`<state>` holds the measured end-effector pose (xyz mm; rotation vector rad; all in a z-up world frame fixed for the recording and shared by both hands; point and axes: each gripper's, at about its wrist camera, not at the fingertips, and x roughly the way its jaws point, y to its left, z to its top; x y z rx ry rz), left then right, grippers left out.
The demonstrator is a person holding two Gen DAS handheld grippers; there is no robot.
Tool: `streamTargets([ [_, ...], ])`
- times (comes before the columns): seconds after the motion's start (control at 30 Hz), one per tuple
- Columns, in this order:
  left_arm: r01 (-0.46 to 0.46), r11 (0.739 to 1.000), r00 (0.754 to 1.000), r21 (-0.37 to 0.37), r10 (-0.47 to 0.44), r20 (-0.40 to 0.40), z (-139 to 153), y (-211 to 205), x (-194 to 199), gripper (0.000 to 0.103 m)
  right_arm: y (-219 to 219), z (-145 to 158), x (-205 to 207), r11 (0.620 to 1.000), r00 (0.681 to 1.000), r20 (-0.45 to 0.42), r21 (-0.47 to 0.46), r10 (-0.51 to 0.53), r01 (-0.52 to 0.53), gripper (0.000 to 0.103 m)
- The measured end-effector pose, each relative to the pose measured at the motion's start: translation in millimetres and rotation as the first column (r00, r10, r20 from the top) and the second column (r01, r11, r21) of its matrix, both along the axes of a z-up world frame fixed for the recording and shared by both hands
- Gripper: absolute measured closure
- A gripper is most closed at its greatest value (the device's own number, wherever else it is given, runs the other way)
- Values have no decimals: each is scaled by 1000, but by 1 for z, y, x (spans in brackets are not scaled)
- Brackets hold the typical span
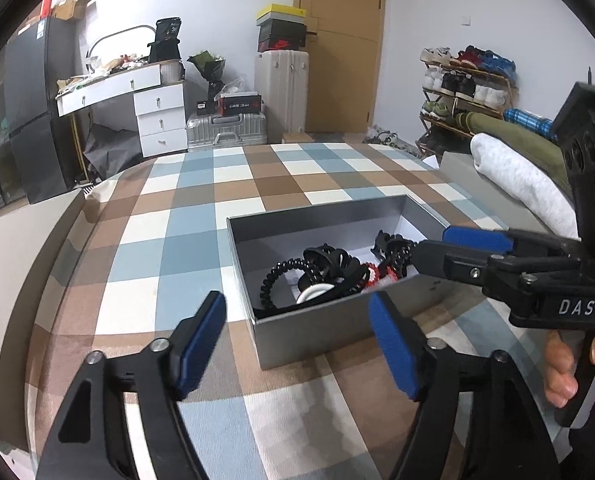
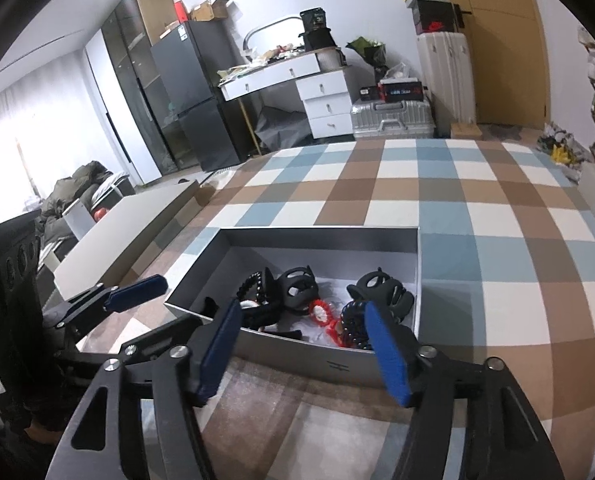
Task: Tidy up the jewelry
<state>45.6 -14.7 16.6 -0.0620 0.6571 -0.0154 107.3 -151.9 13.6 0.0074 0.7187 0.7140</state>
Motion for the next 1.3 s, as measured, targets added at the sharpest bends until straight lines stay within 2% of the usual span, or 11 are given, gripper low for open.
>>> streamTargets([
  [0.03, -2, 1000, 1000, -1, 2, 4, 0, 0, -2, 19, 0, 1, -2, 1000, 1000, 11, -6, 1, -1, 28],
  [0.07, -4, 1000, 1000, -4, 4, 14, 0, 1, -4, 18, -1, 2, -3, 1000, 1000, 18, -5, 4, -3, 21],
  [0.17, -1, 1000, 1000, 0, 1, 27, 1, 1, -8, 17, -6, 7, -8, 1000, 999, 37, 22, 6, -6, 10],
  [0.27, -8, 1000, 999, -11, 9, 45, 1, 4, -12, 3, -10, 11, -13, 1000, 998, 70, 28, -9, 7, 1],
  [0.4, -12, 1000, 997, -23, 14, 69, 1, 8, -16, 1, -15, 14, -21, 999, 992, 126, 47, -10, 4, 0],
  [0.57, -25, 999, 994, -34, 28, 108, 2, 10, -17, 1, -10, 11, -27, 1000, 984, 178, 7, 19, -21, 0],
  [0.7, -33, 999, 991, -15, 34, 129, 0, 9, -19, 1, -7, 7, -34, 1000, 974, 227, -6, 22, -21, 0],
  [1.3, -39, 999, 991, -11, 40, 127, -2, 9, -19, 1, -20, -3, -29, 998, 971, 241, 56, -9, -4, 0],
])
